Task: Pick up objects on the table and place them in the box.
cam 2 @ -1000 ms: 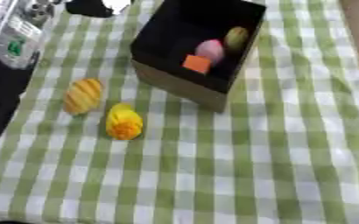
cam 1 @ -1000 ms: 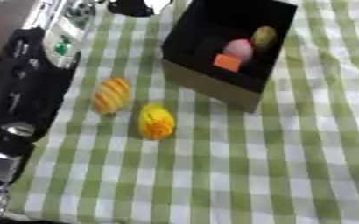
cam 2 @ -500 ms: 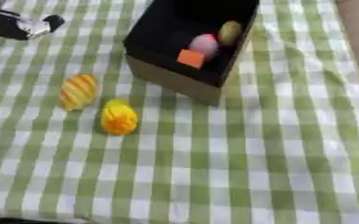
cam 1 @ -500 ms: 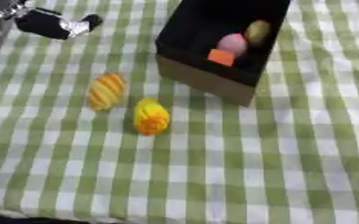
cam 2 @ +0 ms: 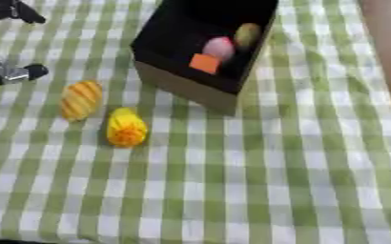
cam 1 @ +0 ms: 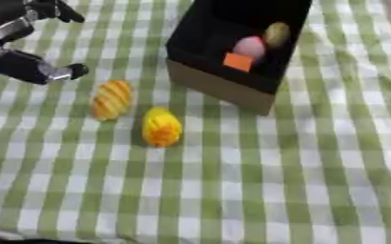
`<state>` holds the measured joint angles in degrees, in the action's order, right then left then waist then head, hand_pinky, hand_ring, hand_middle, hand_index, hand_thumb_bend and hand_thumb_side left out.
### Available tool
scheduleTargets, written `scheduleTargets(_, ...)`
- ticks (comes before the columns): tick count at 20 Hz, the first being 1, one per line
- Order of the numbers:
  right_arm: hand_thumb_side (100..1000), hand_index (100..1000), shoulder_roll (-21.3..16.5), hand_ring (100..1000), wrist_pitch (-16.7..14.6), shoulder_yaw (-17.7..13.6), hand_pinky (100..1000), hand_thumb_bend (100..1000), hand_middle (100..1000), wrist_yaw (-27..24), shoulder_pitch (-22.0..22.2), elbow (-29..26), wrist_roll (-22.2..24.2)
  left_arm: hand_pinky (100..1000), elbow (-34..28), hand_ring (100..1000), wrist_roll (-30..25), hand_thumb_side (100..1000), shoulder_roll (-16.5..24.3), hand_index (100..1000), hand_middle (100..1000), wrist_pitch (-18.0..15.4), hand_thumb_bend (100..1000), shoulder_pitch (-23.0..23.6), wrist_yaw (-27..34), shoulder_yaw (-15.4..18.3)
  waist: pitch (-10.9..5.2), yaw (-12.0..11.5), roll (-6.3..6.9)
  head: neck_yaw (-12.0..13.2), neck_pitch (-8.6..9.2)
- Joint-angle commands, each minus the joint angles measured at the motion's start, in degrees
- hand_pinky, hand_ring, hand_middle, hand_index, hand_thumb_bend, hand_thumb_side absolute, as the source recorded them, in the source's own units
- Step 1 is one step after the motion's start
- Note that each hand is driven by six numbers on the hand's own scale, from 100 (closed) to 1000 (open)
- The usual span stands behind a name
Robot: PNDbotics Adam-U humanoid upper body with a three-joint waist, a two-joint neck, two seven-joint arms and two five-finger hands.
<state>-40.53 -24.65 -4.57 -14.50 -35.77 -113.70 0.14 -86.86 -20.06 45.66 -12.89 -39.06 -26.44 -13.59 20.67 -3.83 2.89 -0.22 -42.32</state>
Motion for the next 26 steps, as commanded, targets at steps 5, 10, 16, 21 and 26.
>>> scheduleTargets(5, 532, 847, -1.53, 842, 0.2, -0.79, 834, 100, 593, 0.42, -0.47, -0.89, -0.3, 872, 2.91, 838, -4.89, 512, 3.23, 878, 802, -1.98, 606, 0.48, 2.04, 1.37, -0.96, -0.08, -0.29, 0.01, -1.19)
scheduleTargets(10, 532, 847, -1.45, 843, 0.44, -0.85, 834, 100, 591, 0.52, -0.29, -0.89, -0.33, 875, 5.87, 838, -7.69, 509, 3.01, 877, 803, -4.89, 624, 0.36, 2.64, 2.24, -0.93, -0.06, -0.32, 0.03, -1.53)
scheduleTargets(16, 531, 846, -1.28, 844, 0.7, -0.92, 835, 100, 590, 0.62, -0.07, -0.89, -0.32, 872, 8.15, 836, -8.52, 515, 1.41, 876, 798, -6.14, 624, -1.11, 2.58, 1.26, -0.9, 0.29, -0.26, -0.17, -0.77)
scheduleTargets(21, 532, 846, -1.18, 845, 0.8, -0.91, 835, 100, 588, 0.64, -0.01, -0.89, -0.21, 878, 10.48, 846, -10.23, 475, 0.11, 885, 809, -7.2, 631, -2.27, -0.04, -0.82, -0.81, 0.7, -0.15, -0.12, -0.17)
scheduleTargets(26, 532, 845, -1.03, 846, 0.93, -0.89, 835, 100, 587, 0.6, 0.0, -0.89, -0.09, 878, 12.99, 849, -11.22, 444, -1.26, 886, 816, -7.9, 623, -3.11, -1.7, -1.58, -0.64, 0.84, -0.07, -0.01, 0.0)
